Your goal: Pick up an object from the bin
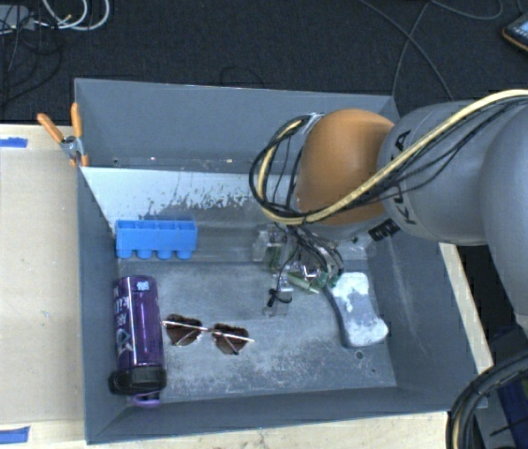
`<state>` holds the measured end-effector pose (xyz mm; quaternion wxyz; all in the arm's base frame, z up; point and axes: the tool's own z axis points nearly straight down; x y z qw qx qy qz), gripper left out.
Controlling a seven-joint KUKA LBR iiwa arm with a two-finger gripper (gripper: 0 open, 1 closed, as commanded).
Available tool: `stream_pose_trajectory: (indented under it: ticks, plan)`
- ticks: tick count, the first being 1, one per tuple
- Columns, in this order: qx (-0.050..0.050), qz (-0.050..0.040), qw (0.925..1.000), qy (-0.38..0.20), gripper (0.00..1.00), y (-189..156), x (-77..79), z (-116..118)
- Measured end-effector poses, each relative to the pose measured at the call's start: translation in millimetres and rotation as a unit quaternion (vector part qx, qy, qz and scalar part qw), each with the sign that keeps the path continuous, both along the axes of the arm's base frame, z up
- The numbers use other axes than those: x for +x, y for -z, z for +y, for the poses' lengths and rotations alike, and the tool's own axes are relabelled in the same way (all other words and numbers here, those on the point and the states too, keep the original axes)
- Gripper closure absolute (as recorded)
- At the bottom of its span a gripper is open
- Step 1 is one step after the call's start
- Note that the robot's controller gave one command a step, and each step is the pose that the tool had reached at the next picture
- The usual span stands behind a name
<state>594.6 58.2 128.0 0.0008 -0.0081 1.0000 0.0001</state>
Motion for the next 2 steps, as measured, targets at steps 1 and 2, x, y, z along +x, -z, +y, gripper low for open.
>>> stream_pose_trajectory:
  ticks: [1, 2]
  plan:
    - [0.0, 0.0043, 0.9985, -0.054, 0.0, -44, 6.6, -8]
    - [0.0, 0.0004, 0.9942, -0.107, 0.0, -22, -23.5, -10]
